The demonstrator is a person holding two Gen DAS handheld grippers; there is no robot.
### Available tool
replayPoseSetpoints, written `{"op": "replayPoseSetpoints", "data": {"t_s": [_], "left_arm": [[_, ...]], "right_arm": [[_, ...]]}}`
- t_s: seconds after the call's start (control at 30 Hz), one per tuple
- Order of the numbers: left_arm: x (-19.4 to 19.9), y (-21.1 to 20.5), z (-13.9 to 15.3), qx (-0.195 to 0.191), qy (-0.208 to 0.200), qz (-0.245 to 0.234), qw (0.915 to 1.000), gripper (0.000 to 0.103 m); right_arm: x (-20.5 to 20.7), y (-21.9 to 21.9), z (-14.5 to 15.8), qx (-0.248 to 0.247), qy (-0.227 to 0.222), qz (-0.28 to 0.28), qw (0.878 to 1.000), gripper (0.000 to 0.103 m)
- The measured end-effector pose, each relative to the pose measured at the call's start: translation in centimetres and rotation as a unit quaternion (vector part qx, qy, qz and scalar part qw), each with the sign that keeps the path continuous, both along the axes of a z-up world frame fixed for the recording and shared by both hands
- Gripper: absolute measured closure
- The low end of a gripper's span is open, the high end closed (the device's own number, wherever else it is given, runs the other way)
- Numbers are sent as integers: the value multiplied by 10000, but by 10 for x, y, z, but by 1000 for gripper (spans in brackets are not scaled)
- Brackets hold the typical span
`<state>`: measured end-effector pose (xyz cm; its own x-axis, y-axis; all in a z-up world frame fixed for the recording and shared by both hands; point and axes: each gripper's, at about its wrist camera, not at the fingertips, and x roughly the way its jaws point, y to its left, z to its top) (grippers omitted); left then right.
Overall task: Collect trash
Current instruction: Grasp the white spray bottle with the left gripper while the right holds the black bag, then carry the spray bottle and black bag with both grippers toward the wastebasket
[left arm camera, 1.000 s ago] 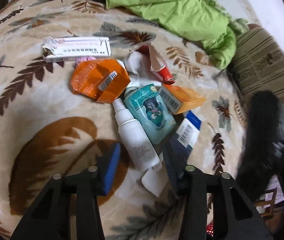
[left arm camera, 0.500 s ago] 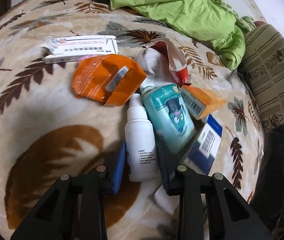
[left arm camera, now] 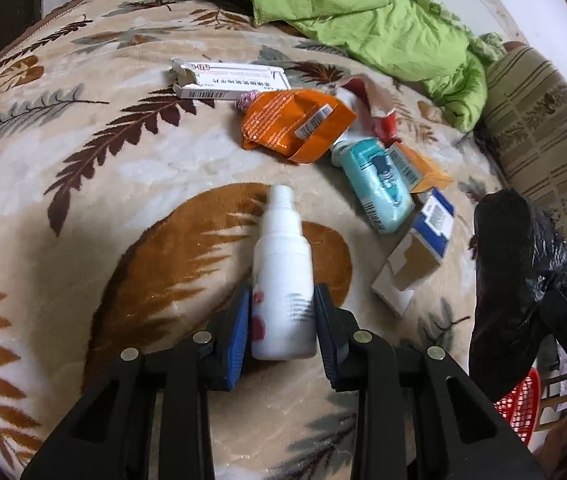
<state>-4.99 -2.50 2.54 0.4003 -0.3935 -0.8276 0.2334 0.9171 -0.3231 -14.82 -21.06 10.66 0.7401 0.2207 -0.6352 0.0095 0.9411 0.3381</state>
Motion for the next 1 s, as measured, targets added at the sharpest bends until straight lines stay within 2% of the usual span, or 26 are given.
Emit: {"op": "replayPoseSetpoints", "data": {"t_s": [0.17, 0.33, 0.43, 0.7, 0.8, 1.0], "left_arm": [[-7, -7, -2, 251, -504, -38, 9984, 74], [-11, 2, 5, 126, -702, 179, 9973, 74], [-23, 9, 16, 101, -957, 292, 9949, 74], [-72, 5, 46, 511, -1926, 188, 9798, 74], [-71, 2, 46, 604, -1950, 164, 9788, 74], [-69, 4, 43, 549, -1888, 169, 9803, 74]], "right_arm": [[3, 9, -12, -147, 78, -114, 9998, 87], [4, 10, -20, -181, 142, -147, 9996, 87], [3, 9, -22, -159, 143, -186, 9996, 87], [2, 11, -21, -201, 64, -168, 9996, 87], [3, 11, -22, -190, 86, -175, 9996, 87], [1, 9, -22, -180, 87, -225, 9995, 87]]}}
